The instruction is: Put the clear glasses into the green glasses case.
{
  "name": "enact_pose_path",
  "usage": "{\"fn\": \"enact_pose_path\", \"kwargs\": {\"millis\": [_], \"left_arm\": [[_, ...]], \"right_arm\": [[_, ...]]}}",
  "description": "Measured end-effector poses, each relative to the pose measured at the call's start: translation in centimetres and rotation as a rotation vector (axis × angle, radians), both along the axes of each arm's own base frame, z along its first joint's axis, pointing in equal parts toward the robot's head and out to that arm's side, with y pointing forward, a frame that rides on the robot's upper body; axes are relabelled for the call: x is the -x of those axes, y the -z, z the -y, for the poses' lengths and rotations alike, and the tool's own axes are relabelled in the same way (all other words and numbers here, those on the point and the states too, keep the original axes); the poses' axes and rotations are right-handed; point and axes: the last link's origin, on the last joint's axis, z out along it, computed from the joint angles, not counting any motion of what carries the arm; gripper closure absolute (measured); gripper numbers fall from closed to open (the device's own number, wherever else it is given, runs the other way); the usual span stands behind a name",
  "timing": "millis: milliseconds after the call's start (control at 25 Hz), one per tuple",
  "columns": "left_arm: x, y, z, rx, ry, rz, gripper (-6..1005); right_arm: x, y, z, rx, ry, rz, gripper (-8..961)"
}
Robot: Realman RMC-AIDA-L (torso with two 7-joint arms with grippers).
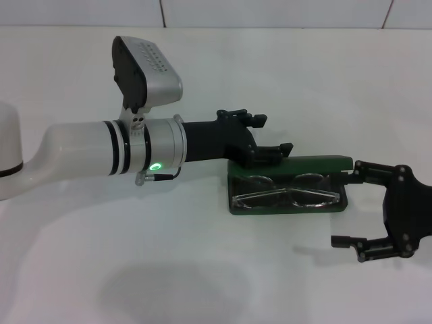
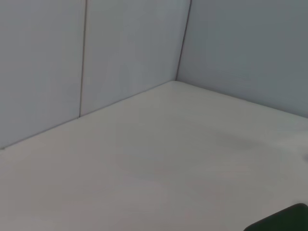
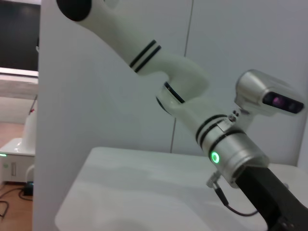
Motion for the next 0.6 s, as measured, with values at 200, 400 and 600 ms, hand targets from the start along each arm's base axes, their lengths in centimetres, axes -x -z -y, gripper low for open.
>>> {"fn": "enact_pose_path", "kwargs": {"millis": [200, 400, 600], "left_arm": [[0.3, 0.0, 0.2, -0.008, 0.015, -0.008, 205], [0.9, 0.2, 0.5, -0.014, 0.028, -0.033, 206], [1.4, 0.7, 0.9, -0.006, 0.044, -0.078, 206]], "right_arm": [[0.0, 0.2, -0.5, -0.011, 0.005, 0.022, 104], [0.0, 0.2, -0.7, -0.016, 0.006, 0.029, 104], [-0.1, 0.3, -0.9, -0.024, 0.016, 0.041, 104]]}}
